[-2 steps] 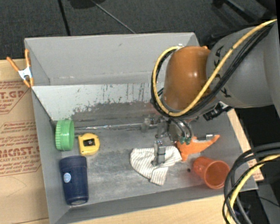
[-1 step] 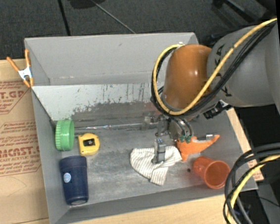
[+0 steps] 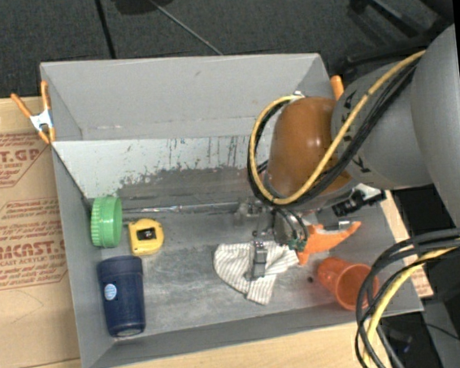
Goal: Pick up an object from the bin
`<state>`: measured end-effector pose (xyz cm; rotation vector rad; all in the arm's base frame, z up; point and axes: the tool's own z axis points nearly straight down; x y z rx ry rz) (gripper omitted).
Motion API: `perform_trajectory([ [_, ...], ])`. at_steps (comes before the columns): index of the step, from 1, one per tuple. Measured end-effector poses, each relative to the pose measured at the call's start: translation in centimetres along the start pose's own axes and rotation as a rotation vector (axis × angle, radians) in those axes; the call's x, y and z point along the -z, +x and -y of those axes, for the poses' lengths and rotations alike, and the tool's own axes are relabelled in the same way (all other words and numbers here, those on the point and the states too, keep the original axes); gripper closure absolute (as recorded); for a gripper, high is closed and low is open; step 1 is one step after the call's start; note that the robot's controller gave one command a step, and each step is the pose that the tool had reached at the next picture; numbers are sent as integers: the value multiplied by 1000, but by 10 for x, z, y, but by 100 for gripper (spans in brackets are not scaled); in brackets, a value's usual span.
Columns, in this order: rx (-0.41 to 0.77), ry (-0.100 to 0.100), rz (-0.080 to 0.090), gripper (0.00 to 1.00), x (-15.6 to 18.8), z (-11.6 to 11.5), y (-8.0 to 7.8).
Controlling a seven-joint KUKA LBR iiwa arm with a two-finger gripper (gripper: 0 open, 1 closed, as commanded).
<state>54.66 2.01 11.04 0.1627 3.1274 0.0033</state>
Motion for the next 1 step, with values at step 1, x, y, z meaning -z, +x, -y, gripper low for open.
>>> perform_trajectory([
  [1,69,2,-11,0,-35,19,6],
])
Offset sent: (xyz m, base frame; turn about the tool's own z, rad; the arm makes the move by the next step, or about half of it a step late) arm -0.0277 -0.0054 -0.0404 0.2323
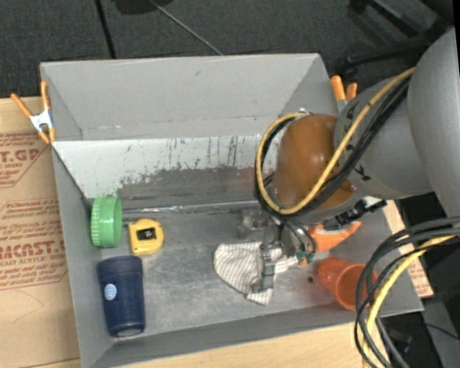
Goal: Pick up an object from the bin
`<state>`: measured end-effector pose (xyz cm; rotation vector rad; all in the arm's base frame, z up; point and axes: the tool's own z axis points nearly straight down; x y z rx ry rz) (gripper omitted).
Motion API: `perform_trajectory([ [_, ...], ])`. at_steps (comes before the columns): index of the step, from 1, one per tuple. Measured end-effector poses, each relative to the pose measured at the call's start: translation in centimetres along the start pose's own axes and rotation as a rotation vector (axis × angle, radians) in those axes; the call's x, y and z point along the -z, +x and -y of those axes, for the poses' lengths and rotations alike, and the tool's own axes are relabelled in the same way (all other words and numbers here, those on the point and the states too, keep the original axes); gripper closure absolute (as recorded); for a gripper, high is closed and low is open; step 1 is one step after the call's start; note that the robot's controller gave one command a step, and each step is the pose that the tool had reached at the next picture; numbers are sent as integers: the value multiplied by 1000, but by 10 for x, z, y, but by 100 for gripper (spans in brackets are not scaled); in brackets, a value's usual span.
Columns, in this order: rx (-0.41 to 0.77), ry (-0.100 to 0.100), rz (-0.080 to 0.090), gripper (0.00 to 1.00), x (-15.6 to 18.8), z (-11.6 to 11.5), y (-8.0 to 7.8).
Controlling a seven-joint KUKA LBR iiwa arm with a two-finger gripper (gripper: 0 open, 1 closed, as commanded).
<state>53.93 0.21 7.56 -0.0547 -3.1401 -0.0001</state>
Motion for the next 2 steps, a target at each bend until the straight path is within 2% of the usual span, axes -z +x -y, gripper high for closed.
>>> perform_trajectory([
  [1,-193,-1,2,0,-4,-5,12],
  [2,-181,0,1,0,-2,-5,8],
])
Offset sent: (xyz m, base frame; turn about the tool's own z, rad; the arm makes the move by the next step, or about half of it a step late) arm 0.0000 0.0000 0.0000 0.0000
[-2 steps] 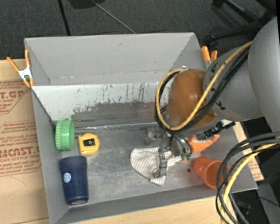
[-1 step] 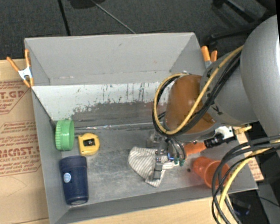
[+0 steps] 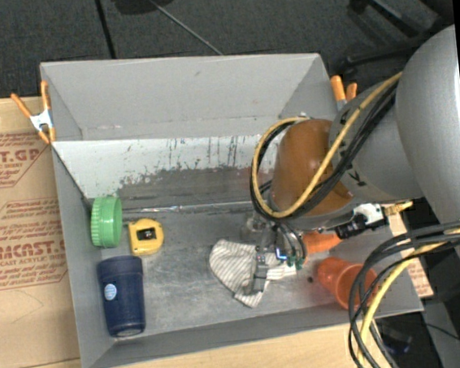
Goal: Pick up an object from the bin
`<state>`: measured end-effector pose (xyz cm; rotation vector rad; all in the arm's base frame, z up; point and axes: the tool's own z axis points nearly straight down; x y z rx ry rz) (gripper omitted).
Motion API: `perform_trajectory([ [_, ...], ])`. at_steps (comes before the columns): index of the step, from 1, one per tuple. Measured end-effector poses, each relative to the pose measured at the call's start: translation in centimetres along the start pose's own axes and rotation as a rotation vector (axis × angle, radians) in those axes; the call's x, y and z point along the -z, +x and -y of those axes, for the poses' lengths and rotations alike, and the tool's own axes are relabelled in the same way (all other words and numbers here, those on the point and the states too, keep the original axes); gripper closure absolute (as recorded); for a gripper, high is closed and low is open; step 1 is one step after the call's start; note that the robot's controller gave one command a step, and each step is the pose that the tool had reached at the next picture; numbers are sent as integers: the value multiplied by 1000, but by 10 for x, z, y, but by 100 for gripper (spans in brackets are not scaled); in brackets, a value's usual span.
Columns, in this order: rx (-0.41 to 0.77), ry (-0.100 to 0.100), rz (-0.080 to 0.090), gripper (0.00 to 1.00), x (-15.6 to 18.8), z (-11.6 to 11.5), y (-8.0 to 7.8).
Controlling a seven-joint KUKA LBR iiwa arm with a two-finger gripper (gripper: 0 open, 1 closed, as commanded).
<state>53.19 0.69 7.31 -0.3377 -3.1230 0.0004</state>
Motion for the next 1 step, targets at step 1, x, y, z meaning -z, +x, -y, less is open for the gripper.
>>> perform_trajectory([
  [1,-12,-1,2,100,-1,0,5],
])
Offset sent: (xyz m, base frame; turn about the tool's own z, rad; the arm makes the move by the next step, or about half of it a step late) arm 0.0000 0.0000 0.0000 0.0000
